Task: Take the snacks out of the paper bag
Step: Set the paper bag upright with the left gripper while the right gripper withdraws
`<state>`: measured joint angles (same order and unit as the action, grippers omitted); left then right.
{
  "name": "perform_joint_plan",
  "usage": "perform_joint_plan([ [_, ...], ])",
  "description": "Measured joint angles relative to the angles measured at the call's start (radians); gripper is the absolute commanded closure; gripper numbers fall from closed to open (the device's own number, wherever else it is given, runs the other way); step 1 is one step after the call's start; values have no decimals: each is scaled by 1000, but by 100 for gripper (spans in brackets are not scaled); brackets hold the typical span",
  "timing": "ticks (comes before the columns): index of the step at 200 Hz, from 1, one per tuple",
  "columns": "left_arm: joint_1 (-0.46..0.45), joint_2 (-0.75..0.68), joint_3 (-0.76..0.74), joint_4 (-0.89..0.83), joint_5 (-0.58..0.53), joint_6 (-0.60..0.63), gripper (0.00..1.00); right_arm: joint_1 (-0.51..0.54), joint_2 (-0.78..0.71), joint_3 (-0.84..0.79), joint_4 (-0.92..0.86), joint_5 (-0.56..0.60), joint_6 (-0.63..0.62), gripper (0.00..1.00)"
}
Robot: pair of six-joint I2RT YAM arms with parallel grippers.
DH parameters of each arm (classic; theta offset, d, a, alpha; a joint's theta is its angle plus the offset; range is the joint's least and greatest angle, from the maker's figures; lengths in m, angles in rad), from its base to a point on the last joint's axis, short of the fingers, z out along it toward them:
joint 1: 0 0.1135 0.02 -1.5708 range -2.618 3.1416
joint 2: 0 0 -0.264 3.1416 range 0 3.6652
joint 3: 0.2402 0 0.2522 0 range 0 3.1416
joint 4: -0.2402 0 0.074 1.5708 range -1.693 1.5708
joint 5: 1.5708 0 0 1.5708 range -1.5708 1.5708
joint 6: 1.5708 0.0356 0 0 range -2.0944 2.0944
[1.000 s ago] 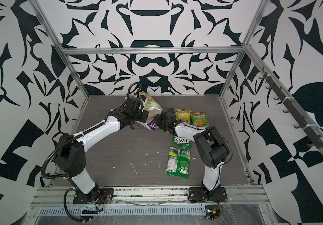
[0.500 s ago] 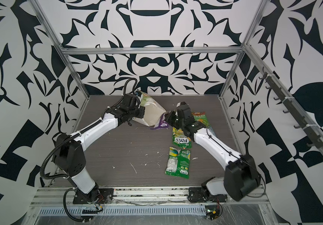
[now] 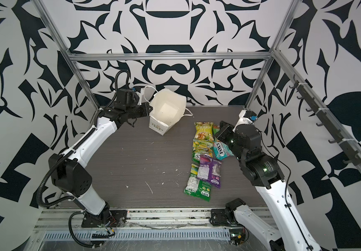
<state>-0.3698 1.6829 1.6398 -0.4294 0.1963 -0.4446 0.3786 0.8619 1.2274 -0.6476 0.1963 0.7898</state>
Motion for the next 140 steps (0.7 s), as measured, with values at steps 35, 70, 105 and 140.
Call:
perform_joint_plan([
  [35, 85, -13, -90, 58, 167, -174, 100, -22, 34, -140, -27, 24, -19, 100],
  [70, 108, -10, -119, 44, 212, -243, 99, -45, 148, -248, 59, -87, -45, 95],
  [105, 107, -5, -119, 36, 227, -237, 50, -45, 352, -158, 177, -263, -109, 95],
  [140, 107, -4, -113, 25, 229, -214, 31, -45, 509, -87, 292, -380, -137, 94],
])
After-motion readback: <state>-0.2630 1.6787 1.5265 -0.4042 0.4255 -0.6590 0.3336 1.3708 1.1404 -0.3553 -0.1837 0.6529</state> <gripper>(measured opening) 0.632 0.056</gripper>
